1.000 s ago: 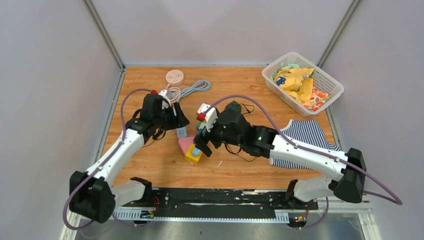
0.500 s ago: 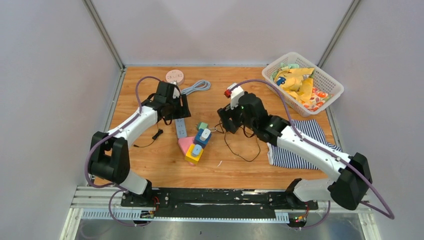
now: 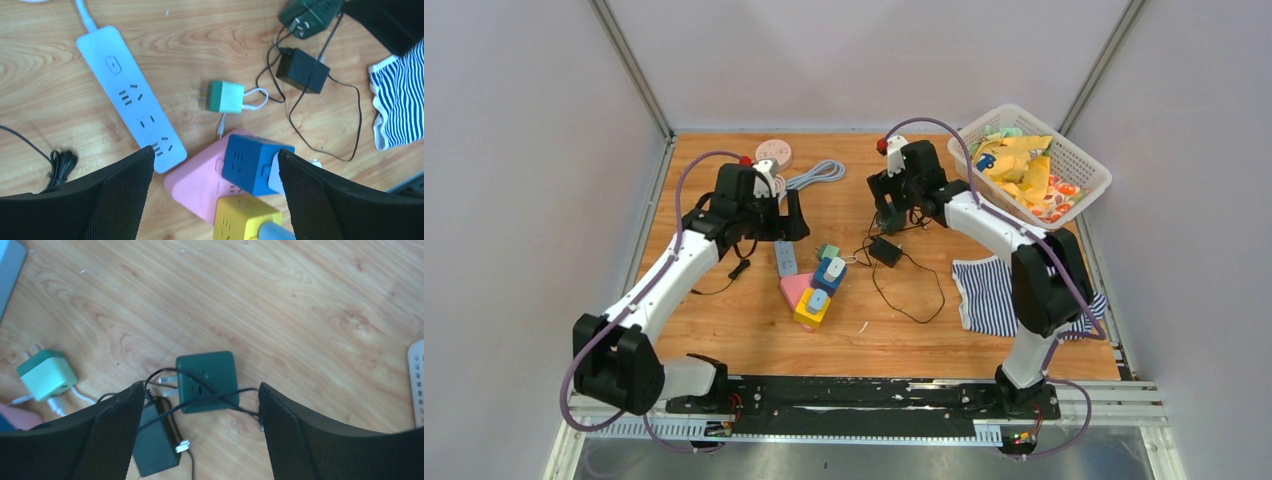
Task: Insert the plug
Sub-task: Insert the plug into the socket, then pick up the plug from the center of the board.
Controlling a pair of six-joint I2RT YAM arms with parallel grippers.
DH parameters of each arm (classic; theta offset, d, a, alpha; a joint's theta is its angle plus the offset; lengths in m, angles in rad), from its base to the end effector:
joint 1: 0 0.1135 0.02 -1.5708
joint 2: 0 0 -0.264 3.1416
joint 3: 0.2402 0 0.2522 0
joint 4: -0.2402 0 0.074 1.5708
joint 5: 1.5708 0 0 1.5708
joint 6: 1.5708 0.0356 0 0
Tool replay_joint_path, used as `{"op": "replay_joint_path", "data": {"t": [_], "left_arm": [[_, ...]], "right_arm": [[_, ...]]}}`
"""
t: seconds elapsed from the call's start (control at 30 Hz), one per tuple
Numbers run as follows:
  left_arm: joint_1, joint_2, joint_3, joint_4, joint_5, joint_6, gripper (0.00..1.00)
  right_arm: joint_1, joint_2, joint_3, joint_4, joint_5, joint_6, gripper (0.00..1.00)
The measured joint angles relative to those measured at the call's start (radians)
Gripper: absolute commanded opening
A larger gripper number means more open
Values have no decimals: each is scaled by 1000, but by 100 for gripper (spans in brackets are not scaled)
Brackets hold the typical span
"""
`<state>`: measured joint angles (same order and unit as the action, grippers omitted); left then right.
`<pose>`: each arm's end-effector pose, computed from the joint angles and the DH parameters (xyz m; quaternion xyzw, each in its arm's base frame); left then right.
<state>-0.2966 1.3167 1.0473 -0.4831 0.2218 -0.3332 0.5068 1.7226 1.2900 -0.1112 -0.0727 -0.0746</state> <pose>0.2704 -0.0908 0.2873 0.0273 0.9125 -0.2190 0.3445 0.3495 0.1970 0.2696 -0.2666 0.8288 0.1362 0.4727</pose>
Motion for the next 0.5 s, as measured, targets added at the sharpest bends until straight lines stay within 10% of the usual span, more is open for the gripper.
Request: {"op": "replay_joint_path", "data": {"t": [0.5], "left_arm": [[0, -176, -165, -69, -6, 48, 100]], "right_arm": [[-19, 240, 221, -139, -37, -122, 87]]}}
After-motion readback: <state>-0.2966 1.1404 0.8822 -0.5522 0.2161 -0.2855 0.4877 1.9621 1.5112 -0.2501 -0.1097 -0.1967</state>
